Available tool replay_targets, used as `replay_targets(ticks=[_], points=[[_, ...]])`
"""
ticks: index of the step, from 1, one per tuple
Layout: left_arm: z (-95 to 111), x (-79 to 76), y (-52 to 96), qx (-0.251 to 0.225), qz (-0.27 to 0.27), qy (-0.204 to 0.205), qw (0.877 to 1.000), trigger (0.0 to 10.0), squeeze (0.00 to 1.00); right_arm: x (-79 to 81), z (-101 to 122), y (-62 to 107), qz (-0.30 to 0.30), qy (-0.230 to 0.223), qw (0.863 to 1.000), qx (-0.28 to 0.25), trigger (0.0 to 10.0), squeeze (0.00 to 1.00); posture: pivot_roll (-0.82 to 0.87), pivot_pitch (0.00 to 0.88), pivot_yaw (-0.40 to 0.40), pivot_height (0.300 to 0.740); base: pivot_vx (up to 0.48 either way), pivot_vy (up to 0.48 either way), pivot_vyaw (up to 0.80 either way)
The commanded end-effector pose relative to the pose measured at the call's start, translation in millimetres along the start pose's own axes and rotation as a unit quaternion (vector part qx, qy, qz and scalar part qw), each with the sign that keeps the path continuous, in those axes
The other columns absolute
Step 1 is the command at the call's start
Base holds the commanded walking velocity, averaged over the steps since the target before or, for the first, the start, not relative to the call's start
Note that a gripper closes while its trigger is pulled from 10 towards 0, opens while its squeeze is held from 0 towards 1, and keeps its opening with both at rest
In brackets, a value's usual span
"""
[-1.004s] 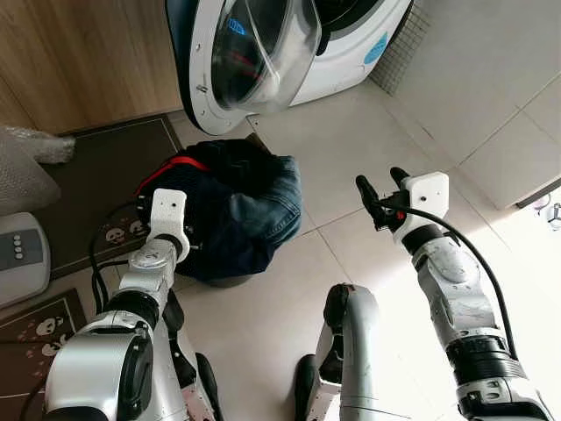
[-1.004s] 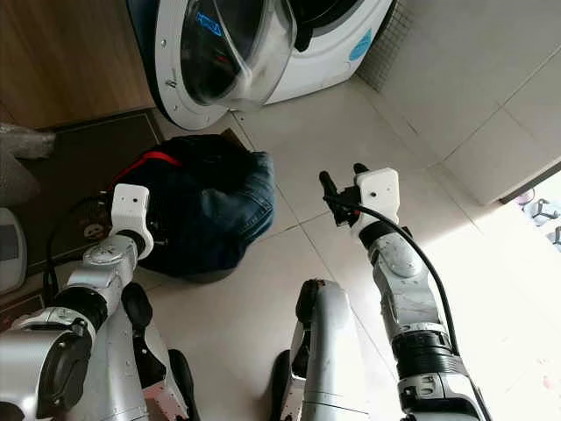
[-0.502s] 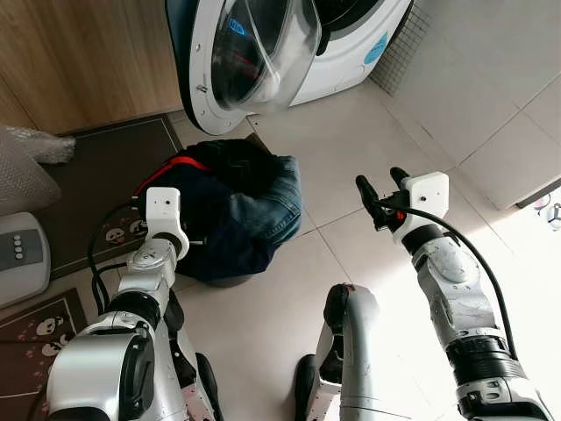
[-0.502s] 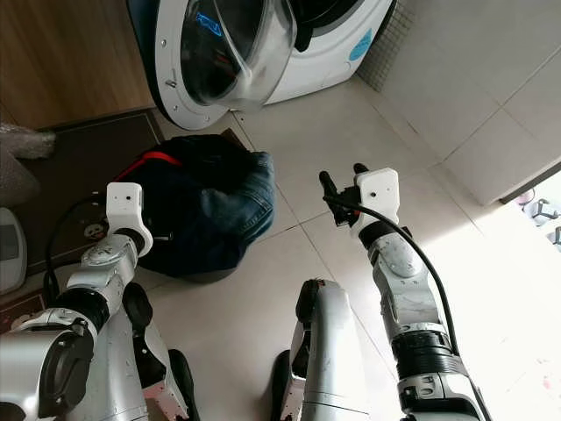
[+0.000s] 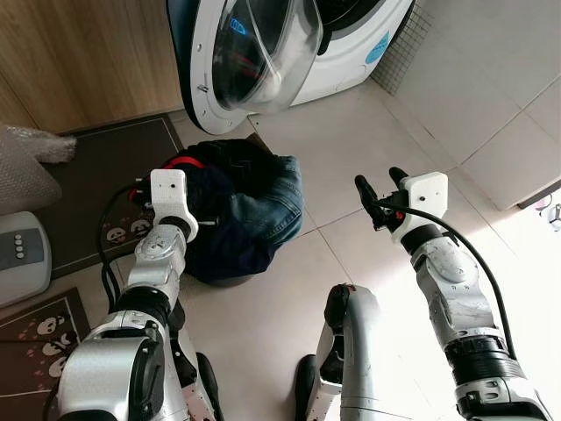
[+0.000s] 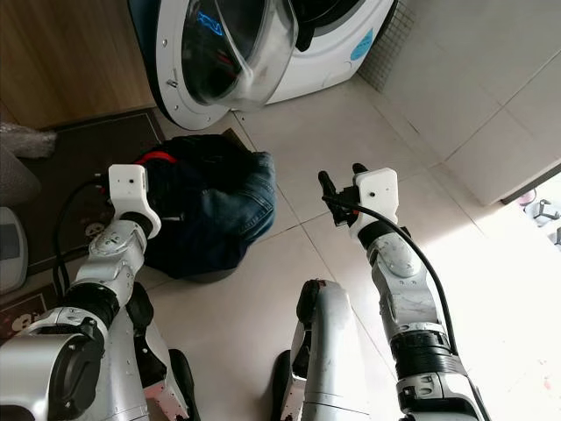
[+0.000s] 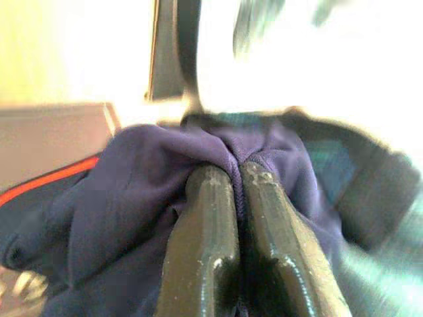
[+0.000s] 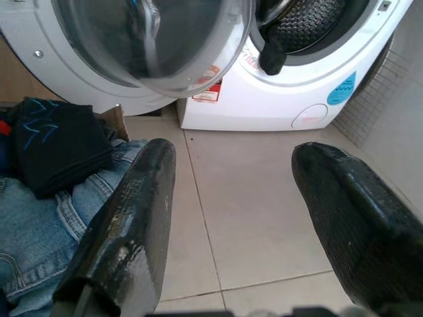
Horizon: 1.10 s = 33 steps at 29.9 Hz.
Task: Clothes washing
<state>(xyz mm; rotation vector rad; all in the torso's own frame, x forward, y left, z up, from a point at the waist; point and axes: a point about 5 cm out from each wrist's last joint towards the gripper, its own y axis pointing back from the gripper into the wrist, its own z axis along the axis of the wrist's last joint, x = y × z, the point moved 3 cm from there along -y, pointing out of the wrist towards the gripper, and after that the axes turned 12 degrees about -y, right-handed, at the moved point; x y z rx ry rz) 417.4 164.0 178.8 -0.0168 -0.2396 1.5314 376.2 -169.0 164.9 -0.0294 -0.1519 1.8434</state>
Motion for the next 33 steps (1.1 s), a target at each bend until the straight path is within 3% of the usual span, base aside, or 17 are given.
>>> replay_targets(ticks=[1,5,7,12,16,33], points=[[13,-4.8,-0.2,-0.029,-0.001,-0.001,1.000,10.0,0.00,-4.2,-1,2.1,-0.006,0.003,1.000,0.001,10.0,0.00,0.06,0.234,-0.181,0.437,0.000,0.000,0.00],[28,-4.2,1.6,-0.066,0.019,-0.014,0.998,10.0,0.00,-2.9,2,0.8,-0.006,-0.003,1.000,-0.008,10.0,0.00,0.06,0.220,-0.173,0.437,0.000,0.000,0.00],[48,-11.4,5.4,-0.115,0.016,-0.031,0.993,10.0,0.00,-1.8,3,0.4,-0.005,-0.004,1.000,-0.012,10.0,0.00,0.07,0.207,-0.165,0.437,0.000,0.000,0.00],[70,-28.6,11.8,-0.165,-0.004,-0.048,0.985,10.0,0.00,-0.5,1,0.1,-0.005,-0.005,1.000,-0.012,10.0,0.00,0.08,0.196,-0.161,0.437,0.000,0.000,0.00],[91,-29.3,14.9,-0.194,0.006,-0.041,0.980,10.0,0.00,0.5,1,-0.4,-0.005,-0.005,1.000,-0.013,10.0,0.00,0.08,0.186,-0.156,0.437,0.000,0.000,0.00],[91,-29.3,14.9,-0.194,0.006,-0.041,0.980,10.0,0.00,0.5,1,-0.4,-0.005,-0.005,1.000,-0.013,10.0,0.00,0.08,0.186,-0.156,0.437,0.000,0.000,0.00]])
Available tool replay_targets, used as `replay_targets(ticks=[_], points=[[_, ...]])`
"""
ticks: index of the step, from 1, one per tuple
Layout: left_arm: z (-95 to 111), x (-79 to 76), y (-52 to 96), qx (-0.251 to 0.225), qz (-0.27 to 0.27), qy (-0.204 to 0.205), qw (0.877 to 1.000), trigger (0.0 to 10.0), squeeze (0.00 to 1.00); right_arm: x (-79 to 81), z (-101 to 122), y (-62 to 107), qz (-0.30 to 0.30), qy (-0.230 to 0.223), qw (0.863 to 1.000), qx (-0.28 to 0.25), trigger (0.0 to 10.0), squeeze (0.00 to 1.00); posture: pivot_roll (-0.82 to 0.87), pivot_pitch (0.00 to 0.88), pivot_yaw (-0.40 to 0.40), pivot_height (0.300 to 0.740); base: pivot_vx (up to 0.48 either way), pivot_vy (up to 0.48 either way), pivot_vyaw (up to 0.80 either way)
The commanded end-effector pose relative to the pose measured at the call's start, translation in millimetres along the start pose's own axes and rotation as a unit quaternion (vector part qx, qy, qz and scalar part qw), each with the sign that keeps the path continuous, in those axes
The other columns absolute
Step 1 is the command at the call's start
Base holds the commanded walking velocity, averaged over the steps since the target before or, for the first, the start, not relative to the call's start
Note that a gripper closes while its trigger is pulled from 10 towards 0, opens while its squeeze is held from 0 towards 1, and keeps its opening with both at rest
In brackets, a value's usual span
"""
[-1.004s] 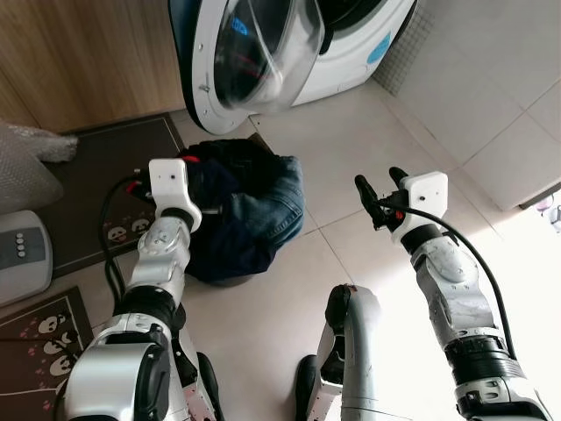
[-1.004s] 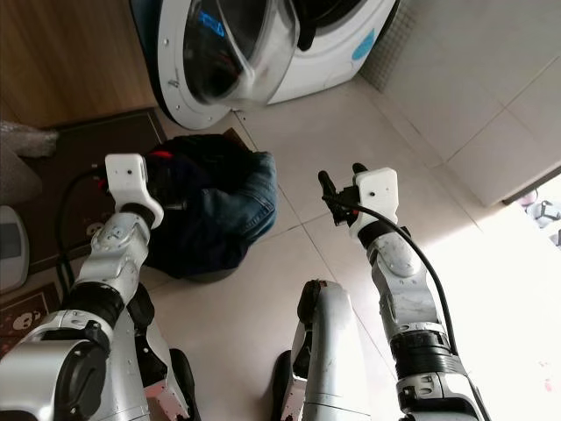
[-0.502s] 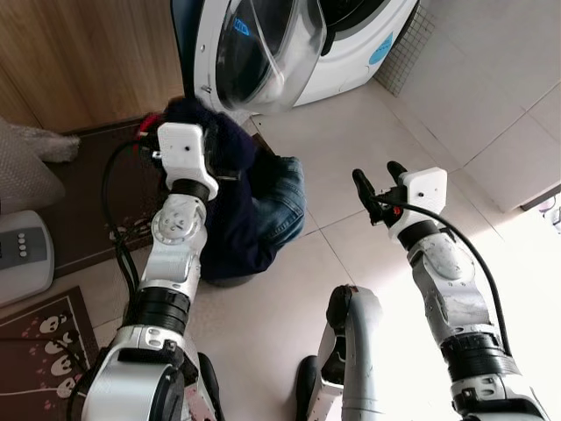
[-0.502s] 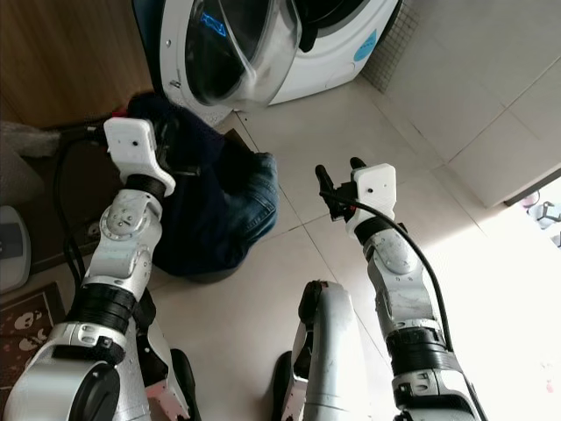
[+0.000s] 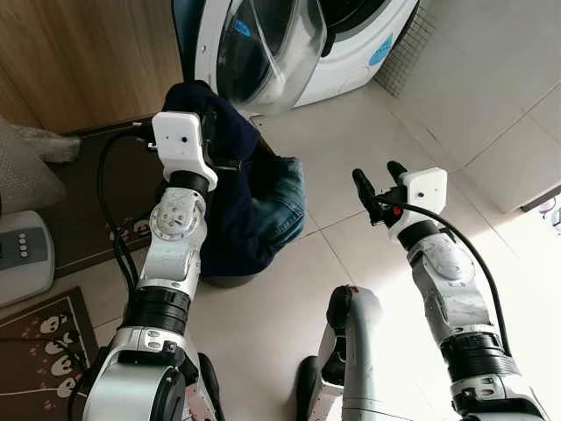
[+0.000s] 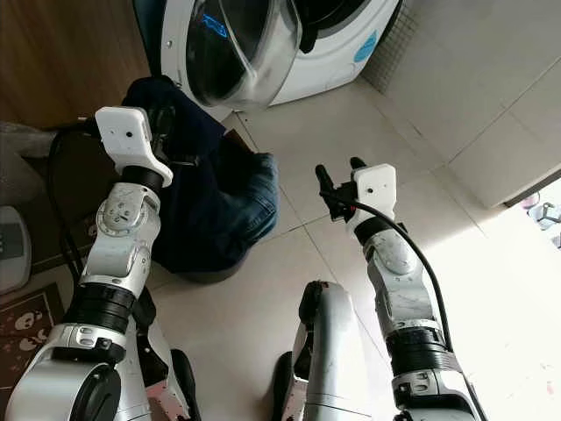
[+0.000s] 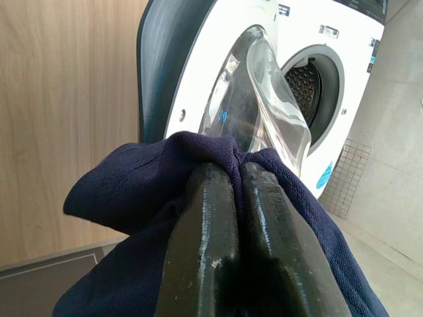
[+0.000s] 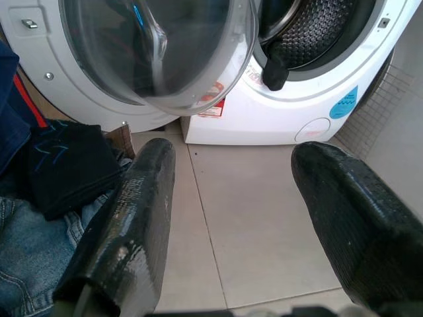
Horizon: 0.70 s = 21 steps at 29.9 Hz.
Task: Clothes washing
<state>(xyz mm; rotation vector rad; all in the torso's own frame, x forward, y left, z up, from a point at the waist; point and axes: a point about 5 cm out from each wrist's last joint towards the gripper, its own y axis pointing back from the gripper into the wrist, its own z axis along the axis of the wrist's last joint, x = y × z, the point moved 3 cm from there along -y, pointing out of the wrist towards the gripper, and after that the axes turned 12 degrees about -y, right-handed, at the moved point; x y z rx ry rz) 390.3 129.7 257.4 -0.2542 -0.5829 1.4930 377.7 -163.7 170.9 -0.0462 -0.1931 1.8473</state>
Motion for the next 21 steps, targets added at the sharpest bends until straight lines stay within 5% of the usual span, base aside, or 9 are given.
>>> replay_targets(ticks=[1,13,15,21], points=[[6,-5.6,0.4,-0.011,-0.005,-0.002,1.000,10.0,0.00,-4.6,-4,3.4,-0.008,0.000,1.000,0.005,10.0,0.00,0.08,0.186,-0.156,0.437,0.000,0.000,0.00],[6,-5.6,0.4,-0.011,-0.005,-0.002,1.000,10.0,0.00,-4.6,-4,3.4,-0.008,0.000,1.000,0.005,10.0,0.00,0.08,0.186,-0.156,0.437,0.000,0.000,0.00],[3,13.8,16.0,0.007,0.046,-0.062,0.997,10.0,0.00,-1.7,-2,3.1,-0.020,-0.014,1.000,-0.013,10.0,0.00,0.10,0.230,-0.125,0.437,0.000,0.000,0.00],[-16,13.0,27.5,0.035,0.043,-0.099,0.994,10.0,0.00,-0.3,-1,2.2,-0.021,-0.022,0.999,-0.017,10.0,0.00,0.10,0.236,-0.121,0.437,0.000,0.000,0.00]])
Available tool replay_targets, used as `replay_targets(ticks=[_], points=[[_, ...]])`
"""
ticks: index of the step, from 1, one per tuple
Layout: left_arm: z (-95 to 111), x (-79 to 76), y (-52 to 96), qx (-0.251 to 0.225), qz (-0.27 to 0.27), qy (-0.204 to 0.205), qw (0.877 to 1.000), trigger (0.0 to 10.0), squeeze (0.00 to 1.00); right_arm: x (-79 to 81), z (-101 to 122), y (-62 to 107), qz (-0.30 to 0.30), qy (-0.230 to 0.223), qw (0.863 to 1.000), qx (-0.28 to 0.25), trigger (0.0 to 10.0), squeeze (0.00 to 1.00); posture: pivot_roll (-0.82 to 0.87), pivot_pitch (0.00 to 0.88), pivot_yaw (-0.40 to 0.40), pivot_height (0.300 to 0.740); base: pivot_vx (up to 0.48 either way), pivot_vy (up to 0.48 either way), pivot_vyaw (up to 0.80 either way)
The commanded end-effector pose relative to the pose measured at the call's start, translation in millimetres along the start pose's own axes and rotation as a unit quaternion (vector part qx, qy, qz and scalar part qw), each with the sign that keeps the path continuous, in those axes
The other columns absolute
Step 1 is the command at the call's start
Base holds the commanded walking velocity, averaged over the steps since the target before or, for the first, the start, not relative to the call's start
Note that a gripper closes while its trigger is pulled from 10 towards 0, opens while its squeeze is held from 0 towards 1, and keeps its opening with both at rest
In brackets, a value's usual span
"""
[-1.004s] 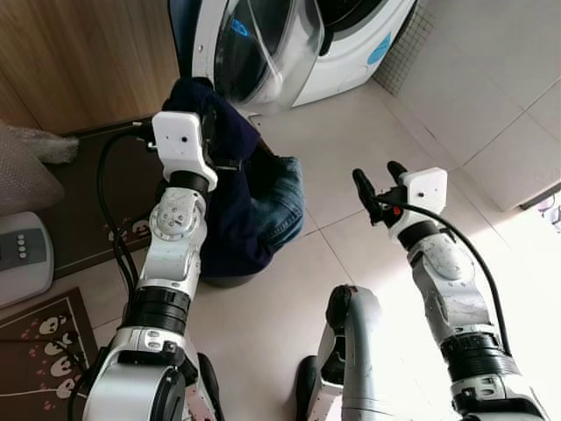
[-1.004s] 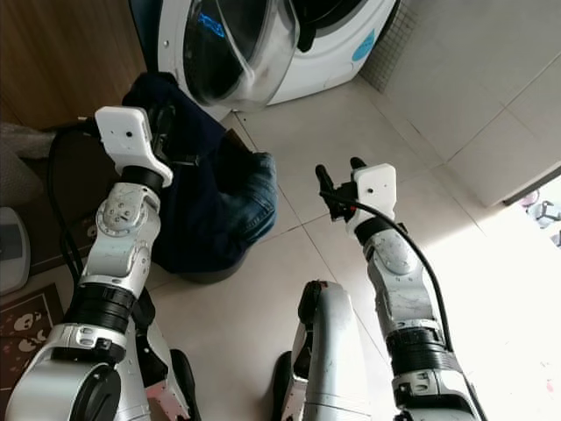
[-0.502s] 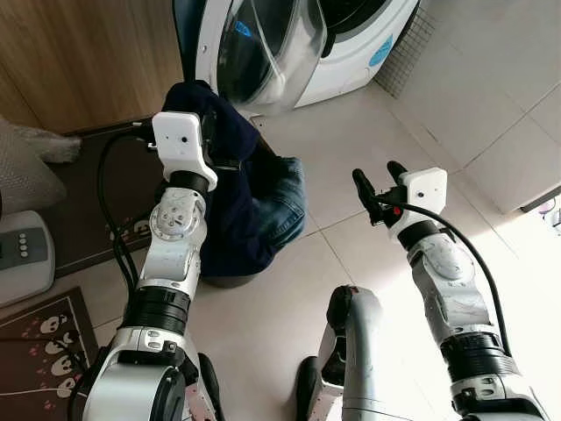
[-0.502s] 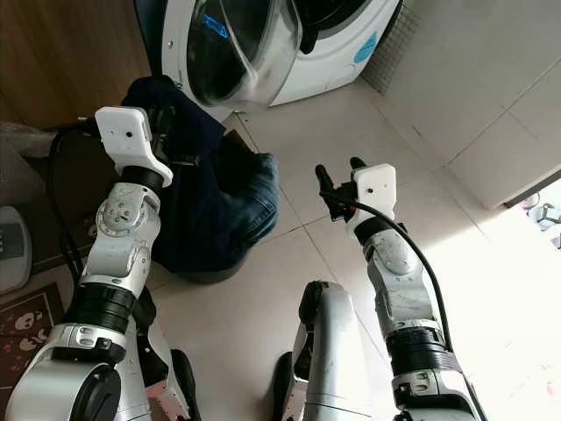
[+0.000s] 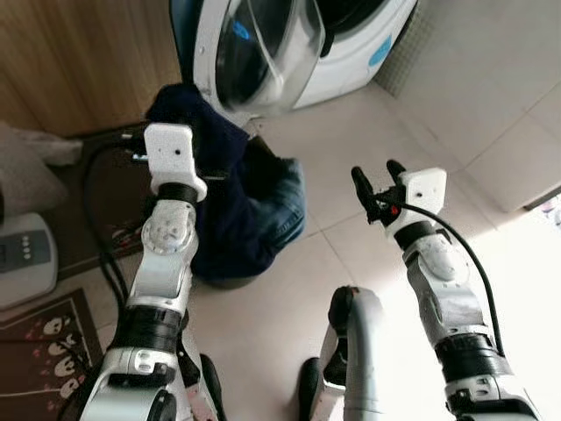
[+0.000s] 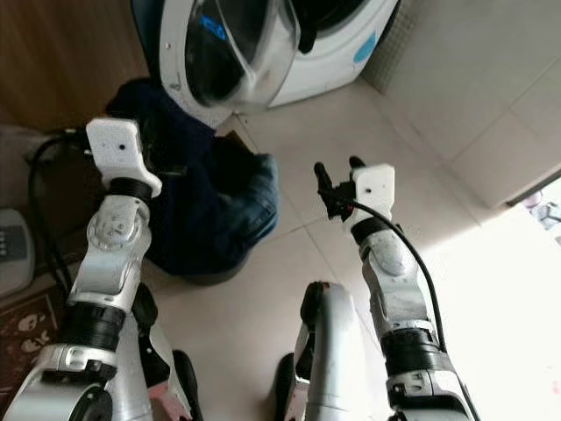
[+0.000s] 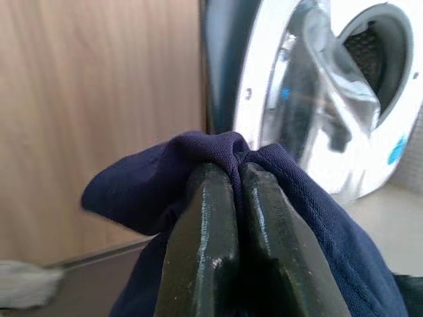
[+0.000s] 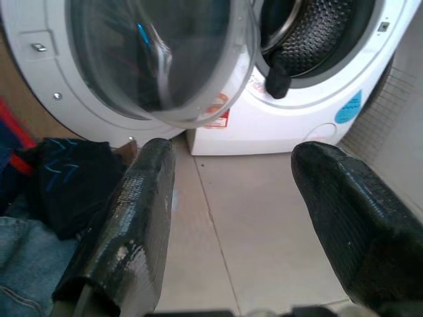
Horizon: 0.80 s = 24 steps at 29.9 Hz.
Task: Clothes washing
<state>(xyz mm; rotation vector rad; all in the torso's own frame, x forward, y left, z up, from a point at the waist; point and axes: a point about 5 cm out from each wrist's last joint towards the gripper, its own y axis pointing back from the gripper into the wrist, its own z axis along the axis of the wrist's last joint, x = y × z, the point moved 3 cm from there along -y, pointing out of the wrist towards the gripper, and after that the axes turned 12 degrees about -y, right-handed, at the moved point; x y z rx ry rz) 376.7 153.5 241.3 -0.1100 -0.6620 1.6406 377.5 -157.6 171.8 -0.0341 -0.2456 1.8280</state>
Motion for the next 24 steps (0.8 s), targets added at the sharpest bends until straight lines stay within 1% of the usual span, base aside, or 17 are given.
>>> replay_targets(ticks=[1,3,6,12,15,16,18,21,22,24], points=[[-4,-7.4,6.1,0.001,-0.008,-0.015,1.000,10.0,0.00,-6.3,-1,3.8,-0.012,-0.005,1.000,-0.002,10.0,0.00,0.10,0.236,-0.121,0.437,0.000,0.000,0.00],[-8,-6.5,11.3,0.014,-0.004,-0.019,1.000,10.0,0.00,-4.7,0,3.2,-0.011,-0.007,1.000,-0.006,10.0,0.00,0.10,0.238,-0.121,0.437,0.000,0.000,0.00],[-8,-4.2,12.7,0.017,0.002,-0.031,0.999,10.0,0.00,-4.6,1,3.6,-0.012,-0.008,1.000,-0.009,10.0,0.00,0.10,0.241,-0.121,0.437,0.000,0.000,0.00],[-11,-1.1,14.9,0.019,0.009,-0.031,0.999,10.0,0.00,-4.8,0,4.3,-0.016,-0.006,1.000,-0.008,10.0,0.00,0.10,0.249,-0.119,0.437,0.000,0.000,0.00],[-13,-3.3,16.5,0.024,0.005,-0.038,0.999,10.0,0.00,-4.9,0,4.5,-0.019,-0.009,1.000,-0.010,10.0,0.00,0.10,0.255,-0.117,0.437,0.000,0.000,0.00],[-16,-5.4,17.2,0.035,0.002,-0.028,0.999,10.0,0.00,-4.9,0,4.7,-0.020,-0.009,1.000,-0.010,10.0,0.00,0.10,0.258,-0.115,0.437,0.000,0.000,0.00],[-18,-7.7,18.5,0.043,0.000,-0.023,0.999,10.0,0.00,-4.5,0,5.3,-0.019,-0.013,1.000,-0.009,10.0,0.00,0.10,0.260,-0.114,0.437,0.000,0.000,0.00],[-18,-11.7,19.8,0.044,-0.004,-0.022,0.999,10.0,0.00,-4.4,-1,6.1,-0.020,-0.013,1.000,-0.008,10.0,0.00,0.09,0.263,-0.112,0.437,0.000,0.000,0.00],[-18,-11.9,19.9,0.043,-0.003,-0.030,0.999,10.0,0.00,-4.1,-1,6.4,-0.021,-0.013,1.000,-0.008,10.0,0.00,0.09,0.267,-0.111,0.437,0.000,0.000,0.00],[-17,-12.1,20.0,0.041,-0.004,-0.031,0.999,10.0,0.00,-3.9,-2,6.5,-0.021,-0.013,1.000,-0.007,10.0,0.00,0.09,0.267,-0.111,0.437,0.000,0.000,0.00]])
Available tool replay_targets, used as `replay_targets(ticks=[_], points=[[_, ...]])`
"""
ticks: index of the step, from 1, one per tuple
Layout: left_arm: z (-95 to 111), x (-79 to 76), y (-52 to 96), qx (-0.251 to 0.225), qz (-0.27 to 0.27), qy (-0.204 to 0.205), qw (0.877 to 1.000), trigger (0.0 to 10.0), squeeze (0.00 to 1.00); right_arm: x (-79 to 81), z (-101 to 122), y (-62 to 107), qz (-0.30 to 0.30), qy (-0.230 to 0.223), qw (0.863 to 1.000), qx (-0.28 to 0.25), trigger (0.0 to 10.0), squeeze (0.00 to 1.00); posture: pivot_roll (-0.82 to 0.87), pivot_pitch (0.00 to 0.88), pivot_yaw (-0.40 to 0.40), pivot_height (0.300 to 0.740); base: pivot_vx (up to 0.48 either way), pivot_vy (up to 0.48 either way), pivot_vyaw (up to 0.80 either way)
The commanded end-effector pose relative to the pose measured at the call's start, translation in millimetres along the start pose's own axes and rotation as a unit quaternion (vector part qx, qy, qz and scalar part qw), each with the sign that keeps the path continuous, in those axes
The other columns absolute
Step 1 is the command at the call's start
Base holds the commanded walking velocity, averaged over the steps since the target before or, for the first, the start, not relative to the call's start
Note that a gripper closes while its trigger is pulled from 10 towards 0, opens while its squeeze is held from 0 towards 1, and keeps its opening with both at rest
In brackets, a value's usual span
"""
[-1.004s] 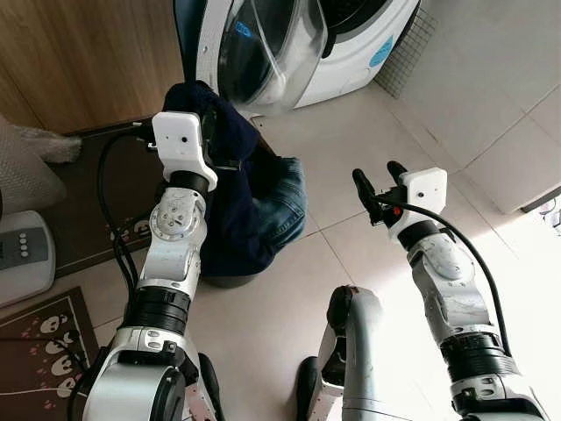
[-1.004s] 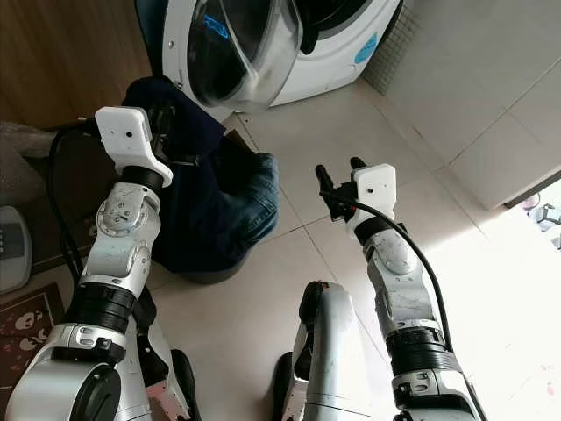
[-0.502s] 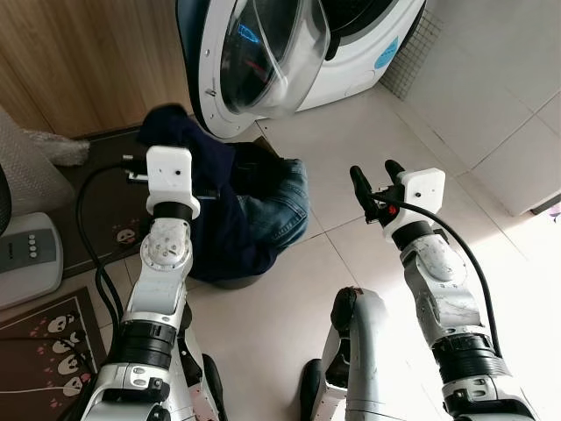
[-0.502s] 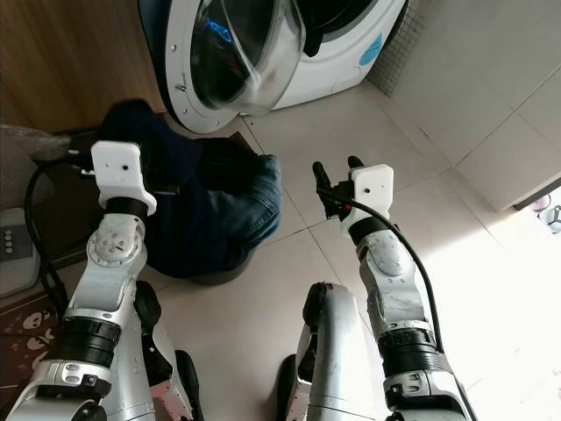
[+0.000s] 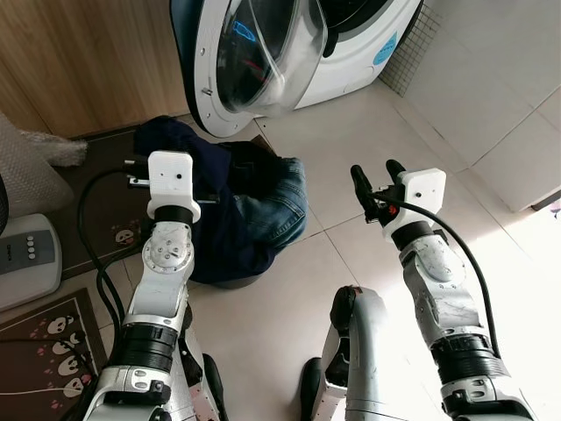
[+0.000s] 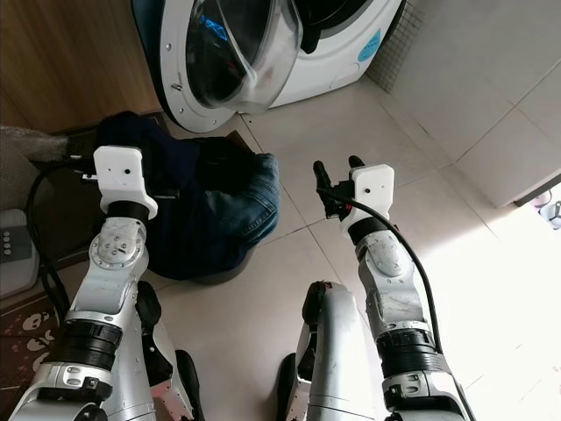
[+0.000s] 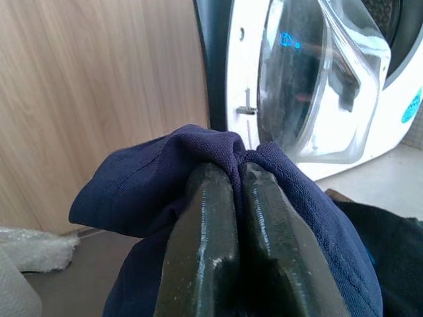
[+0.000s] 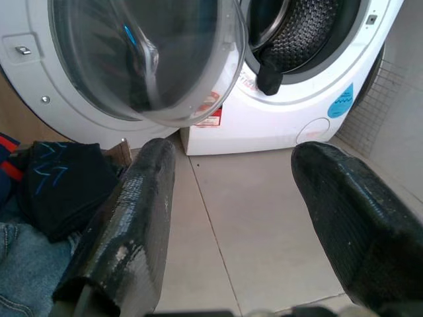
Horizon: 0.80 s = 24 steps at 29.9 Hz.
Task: Clothes washing
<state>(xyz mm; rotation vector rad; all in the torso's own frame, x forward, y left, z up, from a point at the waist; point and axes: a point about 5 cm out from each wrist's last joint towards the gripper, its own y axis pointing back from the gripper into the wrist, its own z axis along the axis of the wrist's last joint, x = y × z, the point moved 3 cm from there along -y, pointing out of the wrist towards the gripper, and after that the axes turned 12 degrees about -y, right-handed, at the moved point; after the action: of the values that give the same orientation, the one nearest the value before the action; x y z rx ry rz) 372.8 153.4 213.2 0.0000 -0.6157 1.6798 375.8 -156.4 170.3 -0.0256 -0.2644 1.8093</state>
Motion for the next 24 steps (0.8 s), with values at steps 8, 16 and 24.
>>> replay_targets(ticks=[8,16,24], points=[[4.6,-6.5,4.9,-0.009,-0.014,0.000,1.000,10.0,0.00,-7.0,7.0,6.5,-0.013,-0.009,1.000,-0.022,10.0,0.00,0.09,0.271,-0.107,0.462,0.000,0.000,0.00],[6.9,-7.6,3.3,-0.012,-0.015,0.001,1.000,10.0,0.00,-6.8,4.3,7.6,-0.013,-0.011,1.000,-0.017,10.0,0.00,0.09,0.261,-0.101,0.511,0.000,0.000,0.00],[11.3,-7.8,1.8,-0.020,-0.017,0.003,1.000,10.0,0.00,-6.7,3.9,6.7,-0.011,-0.009,1.000,-0.015,10.0,0.00,0.09,0.258,-0.102,0.547,0.000,0.000,0.00]])
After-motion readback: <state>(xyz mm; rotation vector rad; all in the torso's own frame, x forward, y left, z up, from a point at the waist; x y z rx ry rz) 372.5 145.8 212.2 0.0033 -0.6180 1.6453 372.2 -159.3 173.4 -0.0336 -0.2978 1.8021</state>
